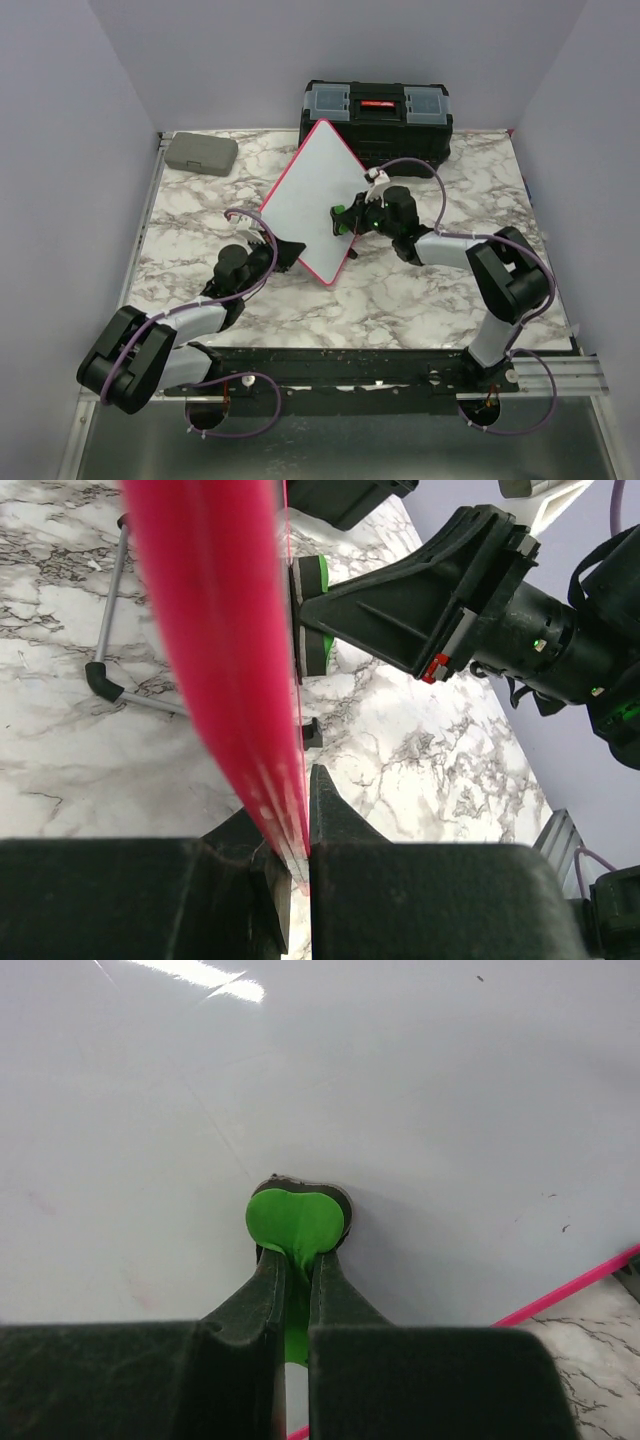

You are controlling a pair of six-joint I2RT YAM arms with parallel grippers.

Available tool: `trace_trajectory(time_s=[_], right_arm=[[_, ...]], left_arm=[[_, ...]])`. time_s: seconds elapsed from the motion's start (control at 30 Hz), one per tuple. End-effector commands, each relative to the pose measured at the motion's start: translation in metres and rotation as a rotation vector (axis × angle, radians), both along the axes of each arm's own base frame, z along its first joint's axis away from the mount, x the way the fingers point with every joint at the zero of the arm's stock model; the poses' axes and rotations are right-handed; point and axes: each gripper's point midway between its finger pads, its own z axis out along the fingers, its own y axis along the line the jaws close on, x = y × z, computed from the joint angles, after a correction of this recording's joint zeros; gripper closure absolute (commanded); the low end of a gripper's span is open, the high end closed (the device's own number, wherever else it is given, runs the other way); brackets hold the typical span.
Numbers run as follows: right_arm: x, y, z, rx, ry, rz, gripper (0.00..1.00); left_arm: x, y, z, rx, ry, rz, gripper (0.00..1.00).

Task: Erase the whiteboard
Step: Erase the whiteboard at the whiteboard stand.

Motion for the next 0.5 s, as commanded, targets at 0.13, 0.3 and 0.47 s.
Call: trace_trajectory(time_s=[0.13, 0.3, 0.47], right_arm=[[-0.052, 0.012, -0.053, -0.101, 0.114, 0.191, 0.99], [-0.143, 0.049, -0.053, -0.1, 0.132, 0.443, 0.99], [-0.138, 0.055, -0.04, -0.102, 0.067, 0.414, 0.99]], left_arm=[[-0.023, -0.034, 0.06, -0.118, -0.139, -0.205, 1.0], [-0.022, -0.035, 0.06, -0.121, -0.139, -0.205, 1.0], [-0.023, -0.034, 0.06, -0.122, -0.139, -0.205, 1.0]])
